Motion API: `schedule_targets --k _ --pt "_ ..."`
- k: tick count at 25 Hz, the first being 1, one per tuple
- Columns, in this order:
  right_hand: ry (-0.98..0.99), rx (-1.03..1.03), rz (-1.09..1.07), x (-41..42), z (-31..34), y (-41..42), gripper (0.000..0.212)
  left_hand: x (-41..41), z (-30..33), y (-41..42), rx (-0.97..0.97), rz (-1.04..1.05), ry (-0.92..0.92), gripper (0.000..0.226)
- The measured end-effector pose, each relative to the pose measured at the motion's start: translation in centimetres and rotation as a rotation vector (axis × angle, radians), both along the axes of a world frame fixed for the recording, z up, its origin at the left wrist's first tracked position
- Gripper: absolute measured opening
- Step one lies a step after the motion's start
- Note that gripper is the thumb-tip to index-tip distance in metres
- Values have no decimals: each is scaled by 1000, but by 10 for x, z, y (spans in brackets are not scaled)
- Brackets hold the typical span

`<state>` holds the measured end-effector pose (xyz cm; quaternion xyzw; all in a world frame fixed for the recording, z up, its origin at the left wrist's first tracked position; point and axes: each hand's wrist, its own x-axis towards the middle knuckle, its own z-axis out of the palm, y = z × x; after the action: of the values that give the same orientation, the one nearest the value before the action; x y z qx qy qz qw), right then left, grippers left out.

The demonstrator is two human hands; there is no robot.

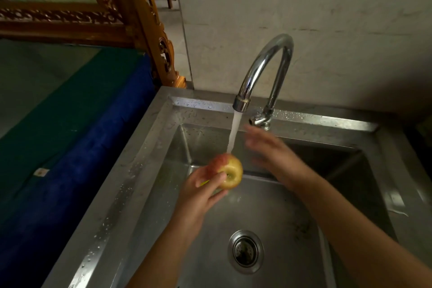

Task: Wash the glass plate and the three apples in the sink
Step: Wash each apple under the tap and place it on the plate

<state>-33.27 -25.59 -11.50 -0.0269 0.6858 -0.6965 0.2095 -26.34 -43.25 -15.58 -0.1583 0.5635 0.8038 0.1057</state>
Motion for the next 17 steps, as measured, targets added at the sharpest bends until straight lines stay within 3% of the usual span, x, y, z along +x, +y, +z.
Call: schedule_targets --k 3,7,11,17 --pt "167 2 231 34 -12 -12 69 -5 8 5 100 14 -80 37" --pt "218 34 101 31 -1 -20 59 -20 22 11 51 50 -128 41" --pt "-4 -228 -23 30 5 -20 27 -25 30 13 51 31 4 38" --pt "-282 -303 -51 34 13 -32 42 -26 37 12 203 -97 81 49"
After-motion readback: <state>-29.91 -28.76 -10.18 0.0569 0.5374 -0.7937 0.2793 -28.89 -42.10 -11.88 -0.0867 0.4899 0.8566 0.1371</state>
